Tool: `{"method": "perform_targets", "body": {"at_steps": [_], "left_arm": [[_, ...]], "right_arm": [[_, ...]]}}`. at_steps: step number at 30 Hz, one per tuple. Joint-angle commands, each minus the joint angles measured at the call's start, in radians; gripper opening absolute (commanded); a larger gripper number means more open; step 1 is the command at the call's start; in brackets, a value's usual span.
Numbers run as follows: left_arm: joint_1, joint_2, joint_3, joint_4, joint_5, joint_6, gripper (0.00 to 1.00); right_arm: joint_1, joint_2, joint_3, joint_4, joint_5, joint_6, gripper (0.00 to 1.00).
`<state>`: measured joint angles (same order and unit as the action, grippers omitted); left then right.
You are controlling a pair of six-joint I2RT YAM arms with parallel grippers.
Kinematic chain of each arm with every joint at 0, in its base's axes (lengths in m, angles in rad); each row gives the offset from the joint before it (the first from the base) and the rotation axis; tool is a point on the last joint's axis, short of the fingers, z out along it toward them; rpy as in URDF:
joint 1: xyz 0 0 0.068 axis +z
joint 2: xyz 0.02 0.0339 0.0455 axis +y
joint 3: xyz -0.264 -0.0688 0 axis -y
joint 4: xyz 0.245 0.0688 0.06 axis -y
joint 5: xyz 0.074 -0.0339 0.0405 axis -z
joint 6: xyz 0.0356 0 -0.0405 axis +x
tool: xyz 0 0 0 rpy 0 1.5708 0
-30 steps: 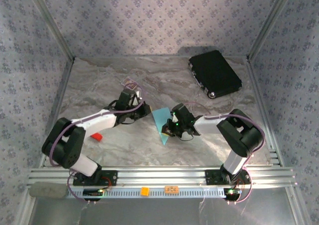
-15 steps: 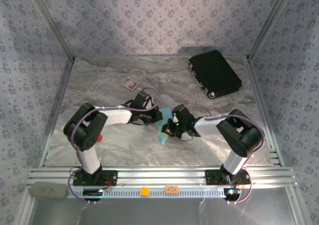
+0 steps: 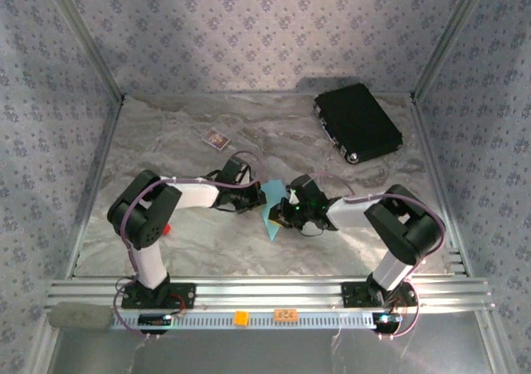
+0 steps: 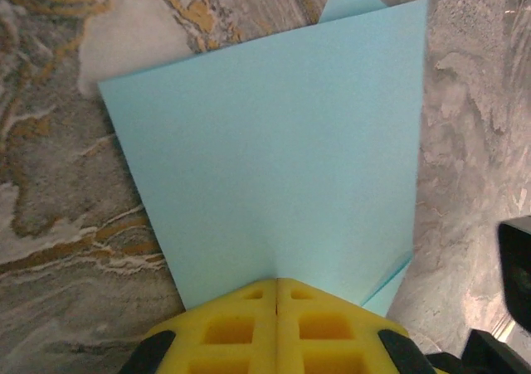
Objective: Fold a paper plane with a square sheet of paper (pick it up from the middle)
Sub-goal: Fold the wing for the fifth time at the center of the table.
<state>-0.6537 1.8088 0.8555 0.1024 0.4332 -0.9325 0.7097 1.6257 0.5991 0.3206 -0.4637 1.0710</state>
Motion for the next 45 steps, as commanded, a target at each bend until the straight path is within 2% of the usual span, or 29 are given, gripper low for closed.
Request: {"method": "perform_targets", "body": {"at_steps": [1, 7, 15, 29, 38, 45], "left_arm": [[0.006, 0.033, -0.045, 0.004, 0.019, 0.03, 0.0], [0.01, 0.041, -0.045, 0.008, 0.08, 0.093, 0.0], [0.015, 0.02, -0.04, 0.013, 0.12, 0.144, 0.0], [0.021, 0.023, -0.032, 0.008, 0.123, 0.148, 0.0], [0.02, 0.02, -0.03, 0.015, 0.123, 0.14, 0.0], [0.021, 0.02, -0.029, 0.019, 0.122, 0.136, 0.0]], "right_arm": [[-0.03, -0.078, -0.024, -0.032, 0.013, -0.064, 0.19], [-0.11, -0.143, -0.069, -0.102, 0.019, -0.095, 0.31], [-0.163, -0.155, -0.082, -0.119, 0.006, -0.1, 0.37], [-0.178, -0.146, -0.099, -0.096, 0.015, -0.076, 0.42], [-0.2, -0.089, -0.093, -0.013, -0.029, -0.053, 0.42], [-0.218, -0.113, -0.106, -0.034, -0.022, -0.055, 0.42]]}}
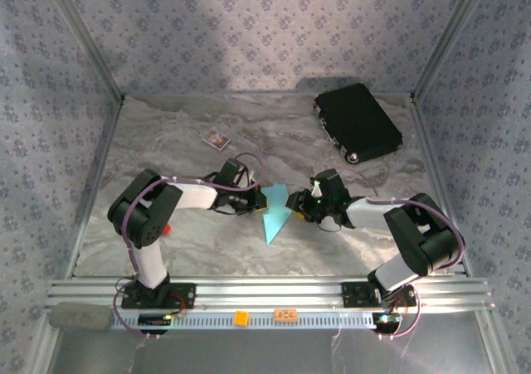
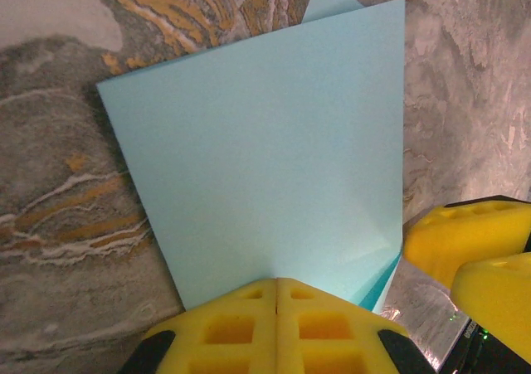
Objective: Fold a paper plane with a square sheet of paper (pick it up from the middle)
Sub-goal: Fold the wing for the fifth time at the center of the table.
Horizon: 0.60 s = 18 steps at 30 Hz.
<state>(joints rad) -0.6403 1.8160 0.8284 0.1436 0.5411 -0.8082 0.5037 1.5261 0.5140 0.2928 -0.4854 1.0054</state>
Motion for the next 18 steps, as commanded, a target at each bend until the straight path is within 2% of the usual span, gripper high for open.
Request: {"method": "perform_targets", "body": {"at_steps": [1, 7, 18], "left_arm": [[0.007, 0.012, -0.002, -0.022, 0.016, 0.01, 0.0], [0.008, 0.012, -0.005, -0.017, 0.014, 0.004, 0.0], [0.007, 0.02, 0.005, -0.012, 0.023, -0.003, 0.0]], "right_arm": [[-0.014, -0.021, -0.026, -0.013, 0.01, 0.011, 0.42], [-0.029, -0.018, -0.024, -0.041, 0.007, -0.008, 0.42], [-0.04, 0.028, -0.007, 0.054, -0.093, -0.017, 0.41]]}}
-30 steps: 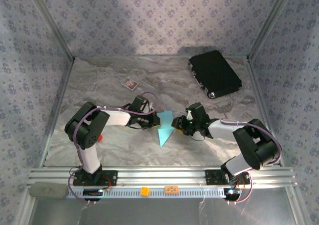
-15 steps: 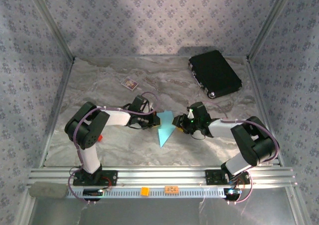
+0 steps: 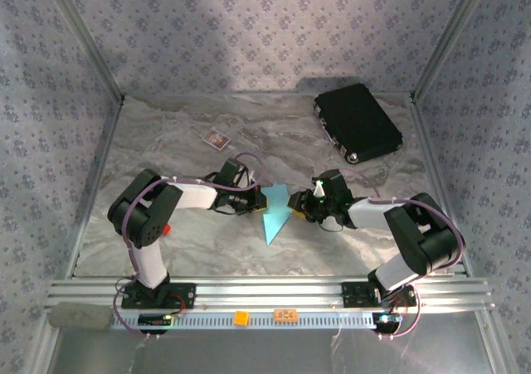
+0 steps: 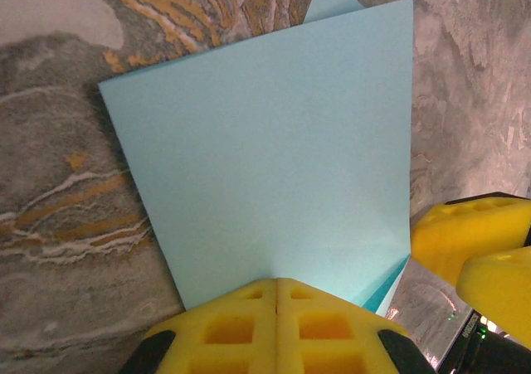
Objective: Fold a paper plane with a square sheet of paper (pick it up from the middle)
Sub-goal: Fold the wing for the fifth time at the center of the table.
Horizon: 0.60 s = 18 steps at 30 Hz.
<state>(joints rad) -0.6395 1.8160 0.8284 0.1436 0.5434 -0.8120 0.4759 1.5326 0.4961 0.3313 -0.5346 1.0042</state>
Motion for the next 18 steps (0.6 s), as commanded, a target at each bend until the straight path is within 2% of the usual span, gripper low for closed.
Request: {"method": "perform_targets", "body": {"at_steps": [1, 18], "left_arm": [[0.007, 0.02, 0.005, -0.013, 0.021, 0.001, 0.0], [0.007, 0.016, -0.005, -0.001, 0.014, -0.01, 0.0]], "right_arm": [[-0.014, 0.026, 0.019, 0.014, -0.051, -0.02, 0.41], [-0.026, 0.08, 0.036, 0.048, -0.099, -0.033, 0.39]]}}
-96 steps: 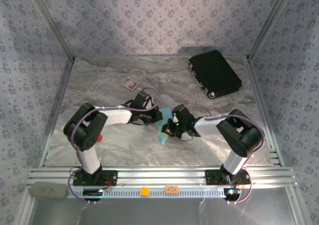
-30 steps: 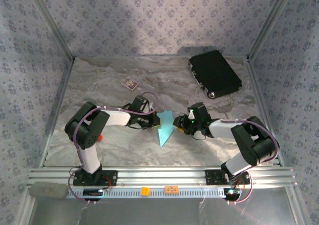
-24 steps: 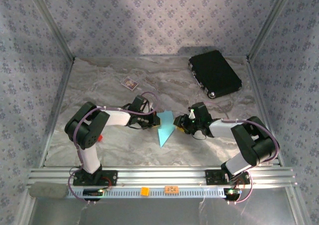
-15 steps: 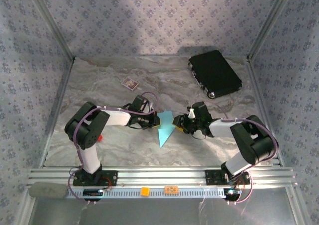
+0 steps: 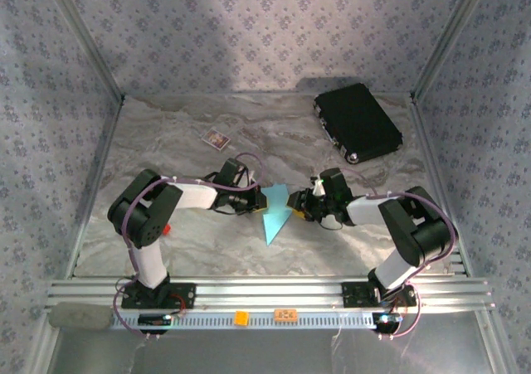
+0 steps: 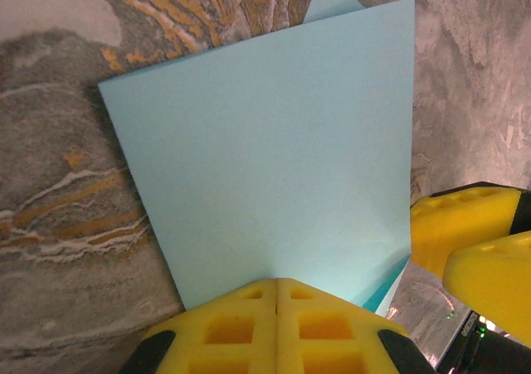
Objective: Fold a paper plane with a square sheet of paper (pick it up from the middle)
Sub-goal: Fold the wing for the fifth time at the center of the table.
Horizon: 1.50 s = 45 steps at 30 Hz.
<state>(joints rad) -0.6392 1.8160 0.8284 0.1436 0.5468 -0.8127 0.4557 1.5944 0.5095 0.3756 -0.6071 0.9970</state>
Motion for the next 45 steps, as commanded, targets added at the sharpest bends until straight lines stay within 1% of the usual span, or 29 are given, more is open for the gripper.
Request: {"method": "perform_targets", "body": {"at_steps": [1, 4, 31, 36, 40, 45], "left_arm": [[0.007, 0.016, -0.005, 0.001, 0.01, -0.01, 0.0], [0.007, 0.013, -0.007, 0.001, 0.012, -0.01, 0.0], [0.006, 0.004, -0.002, -0.004, 0.005, -0.01, 0.0], [0.006, 0.006, -0.005, 0.002, 0.005, -0.013, 0.0], [0.005, 0.012, -0.006, 0.011, 0.009, -0.018, 0.0], [0.006, 0.011, -0.006, 0.01, 0.009, -0.019, 0.0]], "right_arm": [[-0.007, 0.02, 0.022, 0.003, -0.028, -0.027, 0.39], [-0.007, 0.02, 0.018, 0.008, -0.031, -0.028, 0.37], [-0.004, 0.039, 0.036, 0.021, -0.087, -0.056, 0.37], [-0.004, 0.056, 0.064, 0.001, -0.115, -0.09, 0.35], [-0.007, 0.072, 0.102, -0.059, -0.125, -0.138, 0.33], [-0.015, 0.088, 0.125, -0.093, -0.13, -0.163, 0.34]]}}
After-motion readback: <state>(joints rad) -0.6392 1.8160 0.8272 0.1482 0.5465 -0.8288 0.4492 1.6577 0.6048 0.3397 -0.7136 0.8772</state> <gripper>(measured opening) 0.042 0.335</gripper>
